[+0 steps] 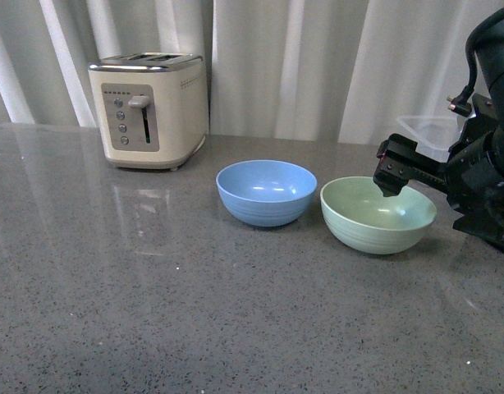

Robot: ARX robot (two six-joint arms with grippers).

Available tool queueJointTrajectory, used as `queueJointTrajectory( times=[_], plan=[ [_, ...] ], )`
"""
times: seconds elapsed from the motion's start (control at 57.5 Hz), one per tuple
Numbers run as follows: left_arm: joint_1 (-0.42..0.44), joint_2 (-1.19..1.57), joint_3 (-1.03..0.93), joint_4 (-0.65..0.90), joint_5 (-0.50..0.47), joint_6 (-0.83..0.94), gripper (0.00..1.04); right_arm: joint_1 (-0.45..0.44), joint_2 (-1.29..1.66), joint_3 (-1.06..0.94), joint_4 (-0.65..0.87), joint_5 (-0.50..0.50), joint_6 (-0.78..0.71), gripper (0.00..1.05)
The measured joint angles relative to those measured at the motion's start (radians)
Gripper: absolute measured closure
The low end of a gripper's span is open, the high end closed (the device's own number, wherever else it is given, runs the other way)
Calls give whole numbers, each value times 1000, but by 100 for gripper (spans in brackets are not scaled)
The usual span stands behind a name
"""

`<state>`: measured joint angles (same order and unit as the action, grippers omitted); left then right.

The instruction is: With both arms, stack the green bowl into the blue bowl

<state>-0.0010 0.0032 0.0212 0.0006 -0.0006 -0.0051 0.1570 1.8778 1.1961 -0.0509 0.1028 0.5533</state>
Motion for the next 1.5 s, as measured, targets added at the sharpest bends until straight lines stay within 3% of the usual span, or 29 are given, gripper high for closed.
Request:
queueJointTrajectory(
  times=[0.626, 0.887, 1.043, 1.27, 1.496],
  plan=[
    [0, 0, 0, 0, 0, 0, 7, -18, 47, 42, -42, 48, -18, 104],
    [0, 0, 0, 0, 0, 0, 7, -1, -54, 69, -64, 31, -46, 104],
    [0, 0, 0, 0, 0, 0, 7, 78, -86, 180, -94, 36, -72, 104],
    [0, 0, 0, 0, 0, 0, 7, 182, 45, 352, -140, 62, -99, 104],
    [0, 0, 0, 0, 0, 0, 7, 208, 218, 537, -225, 121, -126, 104]
  ],
)
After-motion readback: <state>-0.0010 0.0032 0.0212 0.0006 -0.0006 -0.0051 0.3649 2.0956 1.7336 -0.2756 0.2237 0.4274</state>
